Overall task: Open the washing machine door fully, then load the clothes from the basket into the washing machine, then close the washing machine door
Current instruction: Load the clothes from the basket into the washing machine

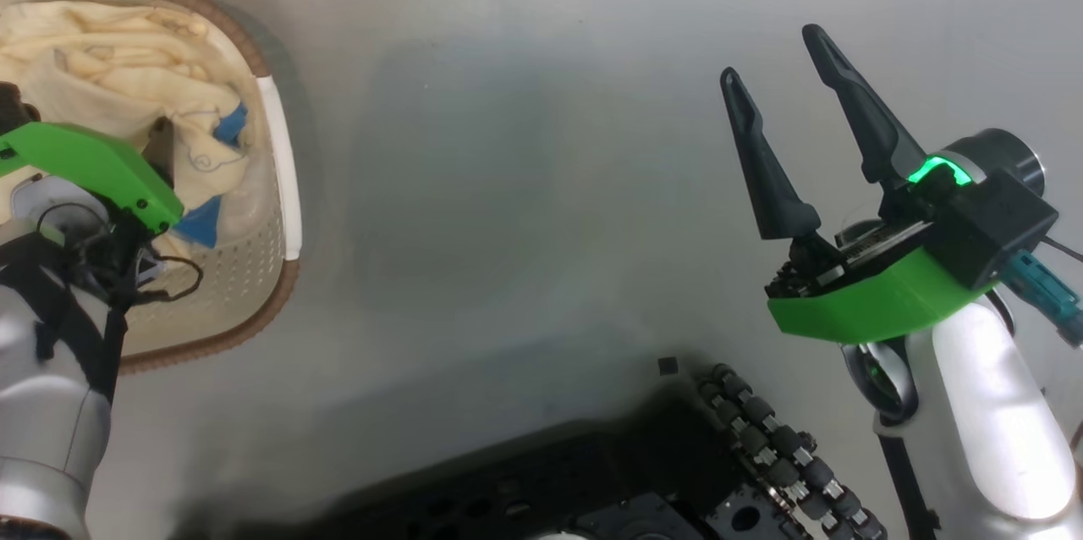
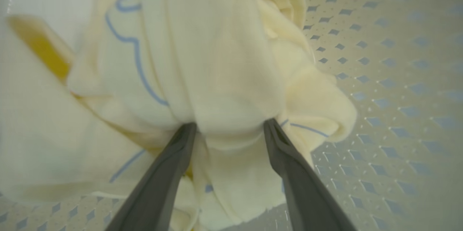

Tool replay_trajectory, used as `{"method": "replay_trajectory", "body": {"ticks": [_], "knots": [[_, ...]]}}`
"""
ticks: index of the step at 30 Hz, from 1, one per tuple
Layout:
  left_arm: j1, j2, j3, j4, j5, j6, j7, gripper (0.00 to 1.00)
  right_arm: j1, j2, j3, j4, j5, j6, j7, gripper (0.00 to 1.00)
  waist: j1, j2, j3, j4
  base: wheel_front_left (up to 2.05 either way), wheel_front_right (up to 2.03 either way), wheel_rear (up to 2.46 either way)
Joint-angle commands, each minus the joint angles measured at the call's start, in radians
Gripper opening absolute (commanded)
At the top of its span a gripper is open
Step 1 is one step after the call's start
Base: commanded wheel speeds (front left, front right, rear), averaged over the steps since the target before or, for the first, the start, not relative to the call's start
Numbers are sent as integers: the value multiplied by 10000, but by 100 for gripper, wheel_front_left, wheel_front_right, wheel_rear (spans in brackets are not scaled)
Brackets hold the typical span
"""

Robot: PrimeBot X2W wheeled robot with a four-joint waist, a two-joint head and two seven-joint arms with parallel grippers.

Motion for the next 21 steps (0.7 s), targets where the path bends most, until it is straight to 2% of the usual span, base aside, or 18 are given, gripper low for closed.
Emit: {"method": "replay_trajectory", "body": {"ticks": [1, 2, 3, 4, 14, 21], "knots": [[103, 438, 72, 61, -141, 6, -77, 92, 188, -72, 240, -264, 114, -29, -83, 100, 0, 0, 135, -127, 0, 0, 0], [70, 457, -6, 101, -149, 6, -67, 58, 186, -72, 246, -258, 142, -29, -91, 100, 0, 0, 162, -152, 0, 0, 0], [36, 483, -75, 147, -146, 6, -100, 36, 184, -72, 245, -257, 156, -29, -99, 100, 0, 0, 185, -171, 0, 0, 0], [4, 499, -135, 197, -153, 6, -131, 0, 185, -72, 242, -261, 169, -29, -107, 100, 0, 0, 206, -189, 0, 0, 0], [-83, 519, -931, 367, 32, 6, -700, 0, 241, -72, 18, -239, 92, -29, -142, 100, 0, 0, 91, -12, 0, 0, 0], [-113, 490, -1537, 561, 500, 6, -1944, 0, 272, -72, -208, -322, -81, -29, -69, 100, 0, 0, -344, 345, 0, 0, 0]]}}
